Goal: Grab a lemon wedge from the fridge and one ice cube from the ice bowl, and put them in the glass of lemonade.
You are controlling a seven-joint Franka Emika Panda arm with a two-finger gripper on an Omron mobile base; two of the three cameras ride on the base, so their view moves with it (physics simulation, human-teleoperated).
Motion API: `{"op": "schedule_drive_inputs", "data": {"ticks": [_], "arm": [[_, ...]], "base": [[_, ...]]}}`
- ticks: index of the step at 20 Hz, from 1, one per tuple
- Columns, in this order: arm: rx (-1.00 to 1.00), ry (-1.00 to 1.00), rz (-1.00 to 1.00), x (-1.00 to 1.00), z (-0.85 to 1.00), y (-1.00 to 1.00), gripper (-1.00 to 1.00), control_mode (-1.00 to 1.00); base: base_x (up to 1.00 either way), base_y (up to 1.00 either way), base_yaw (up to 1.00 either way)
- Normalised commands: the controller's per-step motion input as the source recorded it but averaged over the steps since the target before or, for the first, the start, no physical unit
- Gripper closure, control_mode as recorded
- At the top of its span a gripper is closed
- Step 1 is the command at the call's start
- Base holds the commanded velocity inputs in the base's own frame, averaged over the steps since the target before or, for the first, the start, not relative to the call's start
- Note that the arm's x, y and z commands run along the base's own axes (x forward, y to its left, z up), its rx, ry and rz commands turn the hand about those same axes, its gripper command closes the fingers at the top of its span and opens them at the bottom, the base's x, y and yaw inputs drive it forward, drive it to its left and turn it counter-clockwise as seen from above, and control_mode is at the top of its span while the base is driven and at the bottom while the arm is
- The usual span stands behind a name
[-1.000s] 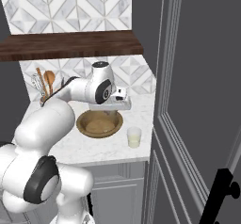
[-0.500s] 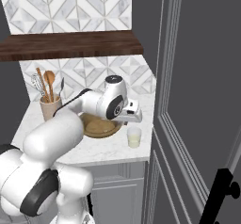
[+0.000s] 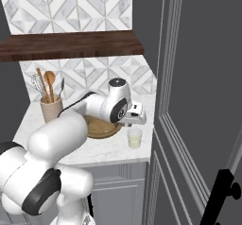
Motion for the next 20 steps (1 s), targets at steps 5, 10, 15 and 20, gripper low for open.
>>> {"op": "schedule_drive_inputs", "data": {"ticks": [5, 10, 15, 20], "arm": [[0.0, 0.0, 0.0, 0.01, 0.0, -0.24, 1.0, -1.0], [0.0, 0.0, 0.0, 0.0, 0.0, -0.24, 1.0, -1.0], [0.0, 0.0, 0.0, 0.05, 0.02, 0.02, 1.0, -1.0], [0.0, 0.02, 0.0, 0.22, 0.01, 0.02, 1.0, -1.0]], "base": [[0.0, 0.0, 0.0], [0.0, 0.0, 0.0], [0.0, 0.0, 0.0], [0.0, 0.0, 0.0]]}}
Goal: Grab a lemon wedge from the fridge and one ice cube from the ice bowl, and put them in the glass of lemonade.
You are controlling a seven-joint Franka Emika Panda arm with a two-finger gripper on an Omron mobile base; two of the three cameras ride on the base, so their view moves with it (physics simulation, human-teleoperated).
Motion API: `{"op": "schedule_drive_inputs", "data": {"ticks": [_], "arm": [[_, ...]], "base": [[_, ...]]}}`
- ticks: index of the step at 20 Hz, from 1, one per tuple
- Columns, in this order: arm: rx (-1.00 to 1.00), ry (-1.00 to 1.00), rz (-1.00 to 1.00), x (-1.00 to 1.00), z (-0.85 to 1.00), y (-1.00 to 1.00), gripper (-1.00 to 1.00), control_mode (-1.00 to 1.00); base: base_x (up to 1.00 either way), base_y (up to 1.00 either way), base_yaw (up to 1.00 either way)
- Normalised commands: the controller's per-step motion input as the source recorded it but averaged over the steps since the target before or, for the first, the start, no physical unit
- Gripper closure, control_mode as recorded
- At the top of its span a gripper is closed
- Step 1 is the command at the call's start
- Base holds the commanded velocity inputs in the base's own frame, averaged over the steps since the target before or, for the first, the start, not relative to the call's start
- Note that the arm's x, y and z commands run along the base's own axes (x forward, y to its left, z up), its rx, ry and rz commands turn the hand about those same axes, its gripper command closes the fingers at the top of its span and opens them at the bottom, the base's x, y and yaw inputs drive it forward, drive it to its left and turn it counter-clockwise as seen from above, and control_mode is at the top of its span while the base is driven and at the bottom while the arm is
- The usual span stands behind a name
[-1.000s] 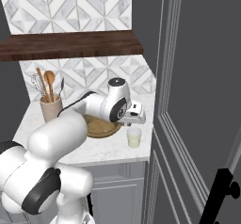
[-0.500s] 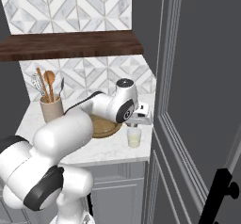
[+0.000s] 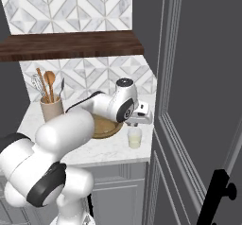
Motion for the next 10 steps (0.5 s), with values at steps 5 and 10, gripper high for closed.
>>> {"op": "schedule_drive_inputs", "data": {"ticks": [5, 10], "arm": [[0.0, 0.04, 0.0, 0.3, 0.0, -0.09, 1.0, -1.0], [0.0, 0.04, 0.0, 0.15, 0.0, 0.0, 1.0, -1.0]], "base": [[0.0, 0.0, 0.0], [0.0, 0.0, 0.0]]}}
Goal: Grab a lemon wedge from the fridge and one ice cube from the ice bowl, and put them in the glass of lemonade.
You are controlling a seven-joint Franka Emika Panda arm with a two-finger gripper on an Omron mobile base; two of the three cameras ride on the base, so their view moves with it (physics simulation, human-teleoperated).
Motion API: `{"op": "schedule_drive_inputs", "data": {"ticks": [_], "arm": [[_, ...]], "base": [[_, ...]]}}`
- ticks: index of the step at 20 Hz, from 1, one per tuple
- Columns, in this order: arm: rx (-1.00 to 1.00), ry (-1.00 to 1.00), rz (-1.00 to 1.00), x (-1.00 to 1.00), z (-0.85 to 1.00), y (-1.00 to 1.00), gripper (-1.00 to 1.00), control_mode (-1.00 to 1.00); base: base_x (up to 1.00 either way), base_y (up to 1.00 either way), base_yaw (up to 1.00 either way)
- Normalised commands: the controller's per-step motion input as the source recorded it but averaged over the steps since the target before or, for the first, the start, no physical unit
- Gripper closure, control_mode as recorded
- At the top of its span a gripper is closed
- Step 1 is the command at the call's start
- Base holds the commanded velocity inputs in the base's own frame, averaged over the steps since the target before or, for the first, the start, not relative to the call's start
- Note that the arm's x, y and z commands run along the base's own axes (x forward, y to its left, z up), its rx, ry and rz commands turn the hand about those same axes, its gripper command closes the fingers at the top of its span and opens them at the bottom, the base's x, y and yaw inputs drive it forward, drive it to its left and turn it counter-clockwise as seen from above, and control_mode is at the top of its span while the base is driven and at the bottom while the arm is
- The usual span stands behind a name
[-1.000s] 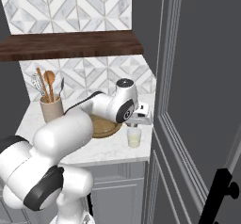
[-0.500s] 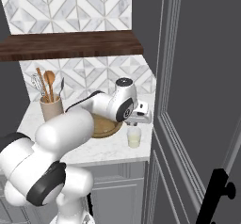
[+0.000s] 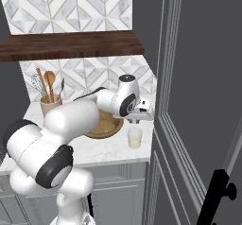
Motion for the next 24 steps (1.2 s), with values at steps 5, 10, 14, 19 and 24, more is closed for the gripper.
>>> {"op": "schedule_drive_inputs", "data": {"ticks": [5, 10, 14, 19, 24], "arm": [[0.02, 0.02, 0.0, 0.0, -0.41, 0.0, 1.0, -1.0], [0.03, 0.0, 0.0, 0.0, -0.39, 0.0, 1.0, -1.0], [0.01, 0.0, 0.0, 0.0, -0.13, 0.0, 1.0, -1.0], [0.0, 0.0, 0.0, 0.0, 0.0, 0.0, -1.0, -1.0], [0.0, 0.0, 0.0, 0.0, 0.0, 0.0, -1.0, -1.0]], "base": [[0.0, 0.0, 0.0], [0.0, 0.0, 0.0], [0.0, 0.0, 0.0], [0.0, 0.0, 0.0], [0.0, 0.0, 0.0]]}}
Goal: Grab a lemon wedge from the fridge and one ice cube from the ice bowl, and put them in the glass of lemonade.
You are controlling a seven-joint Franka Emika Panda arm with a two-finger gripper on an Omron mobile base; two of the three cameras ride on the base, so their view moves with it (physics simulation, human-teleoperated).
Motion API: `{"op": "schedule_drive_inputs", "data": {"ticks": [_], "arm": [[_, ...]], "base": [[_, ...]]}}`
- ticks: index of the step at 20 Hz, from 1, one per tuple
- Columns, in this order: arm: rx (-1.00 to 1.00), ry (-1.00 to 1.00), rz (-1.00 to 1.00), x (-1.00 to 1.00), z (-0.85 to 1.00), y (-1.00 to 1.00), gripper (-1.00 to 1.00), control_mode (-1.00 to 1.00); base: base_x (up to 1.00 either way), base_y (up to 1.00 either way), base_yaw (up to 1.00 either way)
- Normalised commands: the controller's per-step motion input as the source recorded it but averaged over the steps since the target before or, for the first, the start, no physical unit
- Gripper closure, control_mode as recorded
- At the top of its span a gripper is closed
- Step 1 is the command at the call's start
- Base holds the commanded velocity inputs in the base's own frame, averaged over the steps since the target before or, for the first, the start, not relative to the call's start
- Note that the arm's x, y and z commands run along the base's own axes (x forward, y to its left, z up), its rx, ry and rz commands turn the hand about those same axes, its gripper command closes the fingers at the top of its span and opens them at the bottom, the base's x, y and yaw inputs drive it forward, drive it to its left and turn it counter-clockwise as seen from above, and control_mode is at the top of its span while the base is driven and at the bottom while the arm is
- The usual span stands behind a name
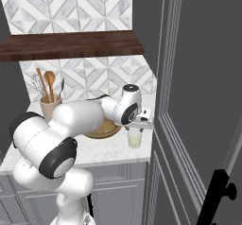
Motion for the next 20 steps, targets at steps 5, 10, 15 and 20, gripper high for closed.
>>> {"op": "schedule_drive_inputs", "data": {"ticks": [5, 10, 15, 20], "arm": [[0.0, 0.0, 0.0, -0.02, 0.09, 0.0, -1.0, -1.0], [0.06, -0.09, 0.02, -0.19, 0.46, 0.09, -1.0, -1.0], [0.05, -0.13, 0.01, -0.46, 0.43, 0.17, -1.0, -1.0], [0.02, -0.16, 0.02, -0.57, 0.34, 0.34, -1.0, -1.0]], "base": [[0.0, 0.0, 0.0], [0.0, 0.0, 0.0], [0.0, 0.0, 0.0], [0.0, 0.0, 0.0]]}}
